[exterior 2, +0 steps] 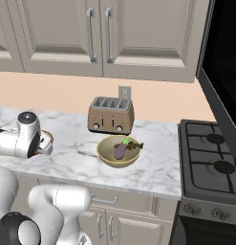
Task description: Place the bowl containing the tomato and broccoli in the microwave. Close the microwave door and press the start button to microwave the meal.
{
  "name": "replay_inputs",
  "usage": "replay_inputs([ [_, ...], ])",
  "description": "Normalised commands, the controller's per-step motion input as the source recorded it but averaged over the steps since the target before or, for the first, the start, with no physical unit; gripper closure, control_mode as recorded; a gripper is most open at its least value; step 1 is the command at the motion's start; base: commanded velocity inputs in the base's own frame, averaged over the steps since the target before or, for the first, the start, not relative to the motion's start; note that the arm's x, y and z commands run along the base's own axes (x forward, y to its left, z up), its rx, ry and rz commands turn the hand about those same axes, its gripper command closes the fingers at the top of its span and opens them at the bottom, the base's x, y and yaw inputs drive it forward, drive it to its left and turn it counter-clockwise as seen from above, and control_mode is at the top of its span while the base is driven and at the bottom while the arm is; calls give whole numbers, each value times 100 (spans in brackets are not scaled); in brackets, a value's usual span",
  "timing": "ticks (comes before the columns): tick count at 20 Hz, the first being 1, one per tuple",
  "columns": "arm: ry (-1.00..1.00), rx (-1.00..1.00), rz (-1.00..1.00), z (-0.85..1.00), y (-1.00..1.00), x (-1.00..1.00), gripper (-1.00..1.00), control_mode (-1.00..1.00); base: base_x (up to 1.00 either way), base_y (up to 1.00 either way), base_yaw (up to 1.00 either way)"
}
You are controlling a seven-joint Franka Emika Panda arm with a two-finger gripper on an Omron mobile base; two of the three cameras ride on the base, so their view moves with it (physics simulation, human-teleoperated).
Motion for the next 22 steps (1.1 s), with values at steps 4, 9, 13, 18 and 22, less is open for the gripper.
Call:
replay_inputs([
  [4, -1, 0, -2, -19, 12, 10, -100, -100, 0, 0, 0],
  [9, -2, 0, -3, -15, 0, 19, -100, -100, 0, 0, 0],
  [13, 0, 0, -1, -13, 0, 27, -100, -100, 0, 0, 0],
  [18, 0, 0, 0, -20, 0, 25, -100, -100, 0, 0, 0],
  [22, 0, 0, 0, -22, 3, 28, -100, -100, 0, 0, 0],
])
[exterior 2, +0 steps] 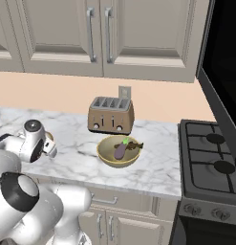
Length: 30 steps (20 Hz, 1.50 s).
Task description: Place the bowl containing the tomato and broccoli in the microwave. Close the microwave door and press the start button to microwave the meal.
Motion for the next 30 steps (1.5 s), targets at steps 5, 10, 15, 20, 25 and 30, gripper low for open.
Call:
replay_inputs([
  [5, 0, 0, 0, -18, 14, 30, -100, -100, 0, 0, 0],
  [10, 0, 0, 0, -18, 17, 23, -100, -100, 0, 0, 0],
  [15, 0, 0, 0, -19, 14, 16, -100, -100, 0, 0, 0],
  [20, 0, 0, 0, -17, 14, 12, 100, -100, 0, 0, 0],
  [25, 0, 0, 0, -9, 12, 8, 100, -100, 0, 0, 0],
  [30, 0, 0, 0, 0, 0, 0, 100, -100, 0, 0, 0],
])
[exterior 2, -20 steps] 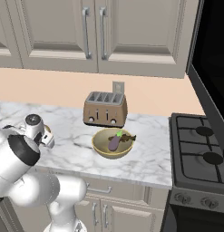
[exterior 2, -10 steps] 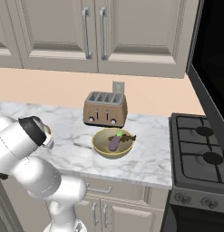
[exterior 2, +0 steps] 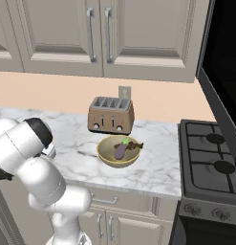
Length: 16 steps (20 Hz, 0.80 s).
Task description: Place the bowl containing the tomato and broccoli in the microwave. Close the microwave door and press the start button to microwave the meal.
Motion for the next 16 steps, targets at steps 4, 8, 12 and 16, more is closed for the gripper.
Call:
replay_inputs([
  [4, 0, 2, -2, 7, -18, 0, 100, -100, 0, 0, 0],
  [8, -3, 8, -6, 39, -39, 0, 100, -100, 0, 0, 0],
  [12, -3, 8, -6, 46, -39, 0, 100, -100, 0, 0, 0],
  [16, -7, 22, -4, 38, -57, 0, 100, -100, 0, 0, 0],
])
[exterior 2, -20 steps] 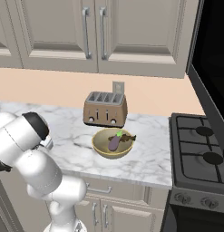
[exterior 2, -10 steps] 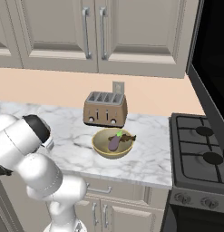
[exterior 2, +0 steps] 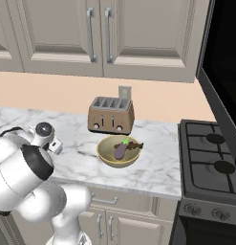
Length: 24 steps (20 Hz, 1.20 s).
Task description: Place the bowl containing the tomato and broccoli in the microwave. Close the microwave door and press the start button to microwave the meal.
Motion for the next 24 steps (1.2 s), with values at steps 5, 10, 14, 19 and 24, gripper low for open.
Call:
replay_inputs([
  [5, -1, 46, -1, 43, -84, -5, 100, -100, 0, 0, 0],
  [10, 0, 28, 0, 79, -55, -37, 100, -100, 0, 0, 0],
  [14, 1, 3, 0, 98, -35, -59, 100, -100, 0, 0, 0],
  [19, 0, 0, 0, 77, -43, -60, 100, -100, 0, 0, 0],
  [24, 5, 0, 0, 76, -49, -45, 100, -100, 0, 0, 0],
])
